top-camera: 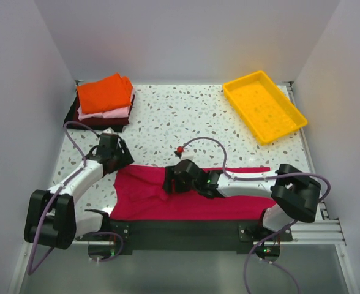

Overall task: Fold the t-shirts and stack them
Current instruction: Fold the tshirt

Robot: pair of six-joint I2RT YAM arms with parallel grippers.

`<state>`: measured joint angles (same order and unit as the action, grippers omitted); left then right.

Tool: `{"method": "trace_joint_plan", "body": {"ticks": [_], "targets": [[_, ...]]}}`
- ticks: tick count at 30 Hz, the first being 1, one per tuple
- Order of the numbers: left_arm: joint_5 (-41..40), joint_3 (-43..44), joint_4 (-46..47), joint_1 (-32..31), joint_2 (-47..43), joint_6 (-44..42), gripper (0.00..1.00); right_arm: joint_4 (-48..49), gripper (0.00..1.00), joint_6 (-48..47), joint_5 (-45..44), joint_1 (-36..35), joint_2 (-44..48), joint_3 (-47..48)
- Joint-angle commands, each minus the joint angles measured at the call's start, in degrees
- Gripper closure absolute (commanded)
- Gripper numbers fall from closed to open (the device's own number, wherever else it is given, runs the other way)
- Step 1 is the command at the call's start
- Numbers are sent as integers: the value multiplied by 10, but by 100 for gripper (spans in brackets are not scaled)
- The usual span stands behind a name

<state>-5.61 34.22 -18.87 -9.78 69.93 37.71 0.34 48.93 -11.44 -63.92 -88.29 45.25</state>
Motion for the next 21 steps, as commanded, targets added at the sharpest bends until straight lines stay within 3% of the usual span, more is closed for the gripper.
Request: {"method": "trace_joint_plan", "body": {"ticks": [1,6,21], "targets": [[6,-1,37,7,11,-18,30,32,27,26,-25,-12,-4,31],[5,0,41,12,19,-25,37,9,28,43,-42,-30,10,29],[18,6,48,21,28,-32,40,19,31,87,-31,-79,-14,17]]}}
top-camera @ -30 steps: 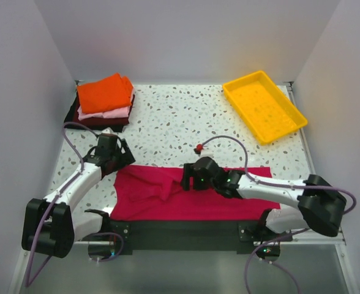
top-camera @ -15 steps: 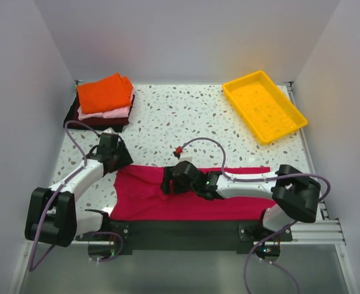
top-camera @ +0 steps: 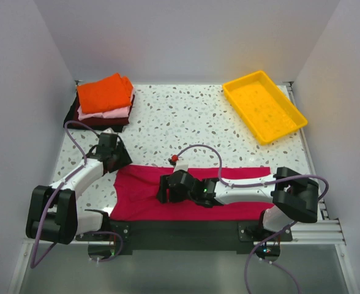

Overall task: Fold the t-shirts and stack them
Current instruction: Fold the tshirt

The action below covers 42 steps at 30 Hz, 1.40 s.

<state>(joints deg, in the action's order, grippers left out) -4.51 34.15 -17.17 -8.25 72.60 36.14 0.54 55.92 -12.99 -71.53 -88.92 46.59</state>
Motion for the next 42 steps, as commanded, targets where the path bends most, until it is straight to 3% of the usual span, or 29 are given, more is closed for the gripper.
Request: {"method": "trace_joint_plan", "body": {"ticks": [1,9,15,16,19,21,29,36,38,39,42], "targets": [[7,7,29,7,1,-16,40,17,32,19,-14,-4,-12,5],[10,11,28,10,3,-22,40,41,41,30,-20,-8,-41,6],[12,11,31,16,7,-27,42,50,71,24,-27,-8,-26,3],[13,12,33,16,10,-27,42,49,85,23,-27,-8,-23,0],[13,15,37,19,18,-31,45,44,100,29,-26,-8,-7,-6],[13,16,41,22,27,-34,54,26,100,30,-20,-8,1,-5],[21,17,56,29,54,-39,67,-79,100,34,-22,-8,53,7],[27,27,60,32,70,-42,69,-107,98,50,-37,-4,87,-22],[27,31,56,32,73,-45,71,-121,83,53,-42,-3,89,-31],[27,32,57,32,73,-46,71,-130,70,52,-48,-2,93,-33],[28,36,55,32,71,-49,72,-177,51,22,-94,-3,109,-19]]}}
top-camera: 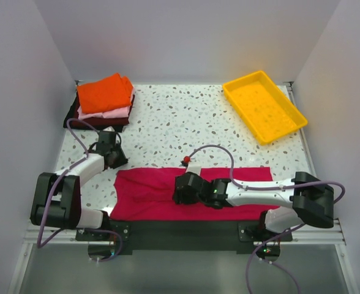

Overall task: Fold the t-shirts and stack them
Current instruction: Fold the tshirt

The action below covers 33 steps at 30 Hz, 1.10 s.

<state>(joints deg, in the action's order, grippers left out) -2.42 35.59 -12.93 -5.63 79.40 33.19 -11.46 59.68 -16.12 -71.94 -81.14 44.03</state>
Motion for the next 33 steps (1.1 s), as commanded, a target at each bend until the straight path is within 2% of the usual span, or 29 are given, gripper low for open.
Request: {"method": "trace_joint_plan", "body": {"ticks": [1,4,7,11,18,33], "targets": [[9,22,11,5,4,-19,72,-72,48,-31,-72,0,33,27],[16,25,10,5,3,-23,72,-130,45,-90,-117,-11,19,92],[21,28,12,5,5,-23,72,-136,44,-153,-137,-44,-30,164],[22,33,3,5,2,-26,72,-106,44,-213,-118,-85,-117,254],[-3,54,-37,5,-28,-30,65,-98,47,-236,-84,-108,-259,379],[-9,47,-51,11,-57,-24,62,-30,48,-235,-100,-109,-345,388]]}}
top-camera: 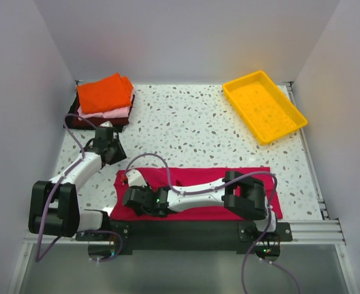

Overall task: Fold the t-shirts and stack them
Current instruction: Fold the tshirt

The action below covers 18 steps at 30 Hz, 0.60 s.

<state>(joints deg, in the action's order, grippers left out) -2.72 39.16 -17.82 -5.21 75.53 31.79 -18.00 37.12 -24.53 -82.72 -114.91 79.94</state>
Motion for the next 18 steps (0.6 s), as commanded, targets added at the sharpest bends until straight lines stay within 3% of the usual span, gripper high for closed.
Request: {"method": "trace_joint_plan", "body": {"ticks": [1,13,18], "targets": [[-6,12,-3,6,-17,-11,62,34,47,-9,-17,-1,-16,32],[0,12,-6,13,-21,-13,62,59,47,-15,-76,-1,-45,40],[1,11,-6,13,-23,-14,62,62,56,-15,-111,0,-52,39]]}}
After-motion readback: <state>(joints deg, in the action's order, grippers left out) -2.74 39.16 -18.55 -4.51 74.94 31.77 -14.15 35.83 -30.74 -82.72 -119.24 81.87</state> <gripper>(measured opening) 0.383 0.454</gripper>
